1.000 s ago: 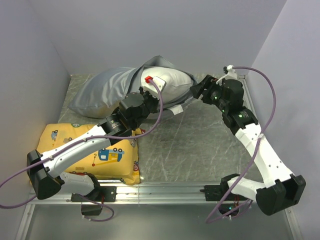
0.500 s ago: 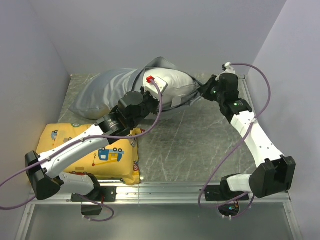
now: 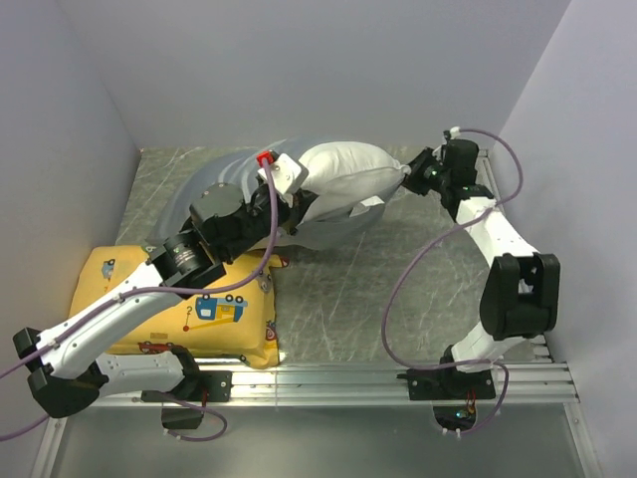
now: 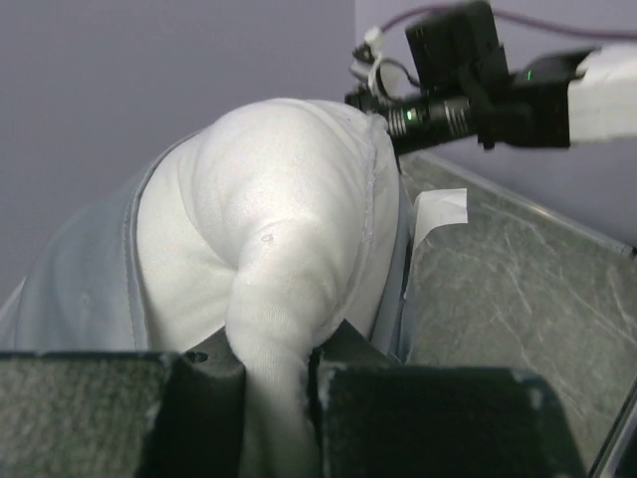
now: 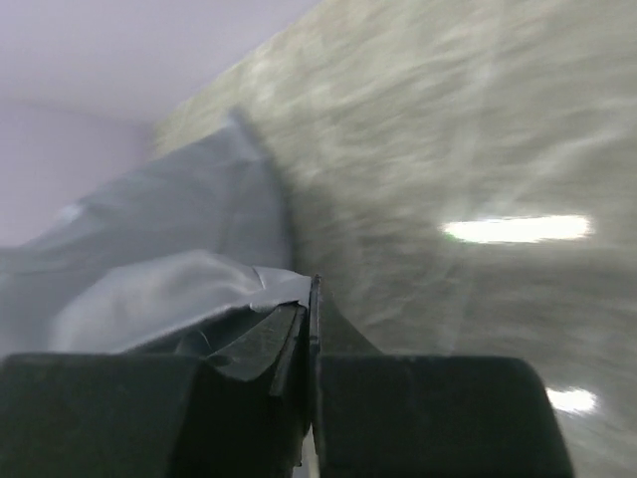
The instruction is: Remove the pillowcase from the pillow
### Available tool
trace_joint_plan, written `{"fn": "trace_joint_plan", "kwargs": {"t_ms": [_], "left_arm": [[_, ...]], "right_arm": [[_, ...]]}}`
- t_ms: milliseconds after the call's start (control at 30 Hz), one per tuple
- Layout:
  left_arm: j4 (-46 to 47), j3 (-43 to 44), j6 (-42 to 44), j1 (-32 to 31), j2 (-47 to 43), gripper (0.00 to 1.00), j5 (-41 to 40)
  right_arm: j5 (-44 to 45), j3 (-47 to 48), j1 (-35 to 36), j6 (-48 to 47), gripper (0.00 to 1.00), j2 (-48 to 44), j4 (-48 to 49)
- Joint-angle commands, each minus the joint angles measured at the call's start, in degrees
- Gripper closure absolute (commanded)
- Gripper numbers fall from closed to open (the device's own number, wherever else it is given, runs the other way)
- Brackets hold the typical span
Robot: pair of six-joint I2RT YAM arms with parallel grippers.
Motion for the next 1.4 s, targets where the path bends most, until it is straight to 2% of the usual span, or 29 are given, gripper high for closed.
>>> {"fn": "trace_joint_plan", "kwargs": {"t_ms": [0, 67, 100, 200, 367, 433, 533, 567, 633, 667, 733, 767, 833, 933, 1067, 1233, 1367], "left_arm": [[19.73, 2.83, -2.45, -0.40, -3.23, 1.00, -5.07], [24.30, 2.04, -2.63, -0.40, -2.44, 1.00, -10.17], [29.37, 2.04, -2.63, -0.32, -1.22, 1.00, -16.38], [35.72, 4.05, -2.63, -0.05, 2.55, 1.00, -23.26], [39.44, 11.68, 0.44, 0.56, 9.85, 1.00, -26.98], [40.66, 12.84, 0.18, 1.26, 12.32, 1.00, -25.94], [41.29, 14.42, -0.78, 2.41, 14.78, 1.00, -24.71], [40.68, 15.56, -1.66, 3.11, 15.40, 0.99, -24.18], [39.97, 16.36, -4.89, 3.81, 16.98, 0.99, -22.26], [39.10, 16.71, -6.05, 4.69, 17.85, 1.00, -20.93], [38.56, 16.71, -7.81, 5.13, 18.91, 0.99, -17.95], [38.04, 16.19, -9.04, 5.31, 19.96, 0.99, -16.02], [38.38, 14.61, -10.62, 5.49, 20.50, 1.00, -14.25], [39.35, 9.78, -14.13, 6.28, 21.20, 0.99, -7.50], [40.58, 3.45, -19.67, 6.98, 22.96, 1.00, 0.16], [45.85, -2.70, -26.70, 6.54, 26.12, 1.00, 13.08], [45.16, -2.01, -26.98, 3.39, 33.66, 1.00, 18.79]], "right_arm": [[-12.49, -3.60, 2.57, 8.01, 0.97, 4.51, 18.34], [-12.78, -4.31, 5.13, 8.20, 1.00, 6.29, 20.67], [-11.47, -5.19, 7.58, 7.94, 1.00, 7.42, 21.64], [-6.02, -7.83, 12.50, 7.41, 1.00, 8.66, 25.33], [-0.13, -11.51, 18.84, 8.63, 1.00, 10.95, 28.84], [2.34, -13.27, 21.30, 8.99, 0.96, 10.86, 29.55], [4.28, -18.37, 22.54, 11.27, 0.77, 9.64, 32.01], [4.28, -20.12, 22.98, 11.88, 0.67, 9.11, 32.36], [4.19, -22.06, 23.42, 11.98, 0.61, 7.97, 32.37], [4.37, -25.20, 23.25, 12.76, 0.52, 5.09, 33.32], [4.37, -28.30, 23.07, 13.03, 0.45, 0.95, 33.43], [6.19, -29.44, 22.64, 12.33, 0.38, -1.42, 28.81], [6.39, -31.03, 21.14, 13.46, 0.34, -9.76, 25.52], [8.13, -34.46, 20.26, 13.47, 0.27, -24.34, 18.68], [11.57, -35.43, 19.38, 9.53, 0.18, -40.26, 2.71], [14.03, -34.30, 12.89, 4.43, 0.14, -58.09, -9.45], [16.49, -30.51, 10.07, 1.78, 0.12, -60.68, -14.91]]}}
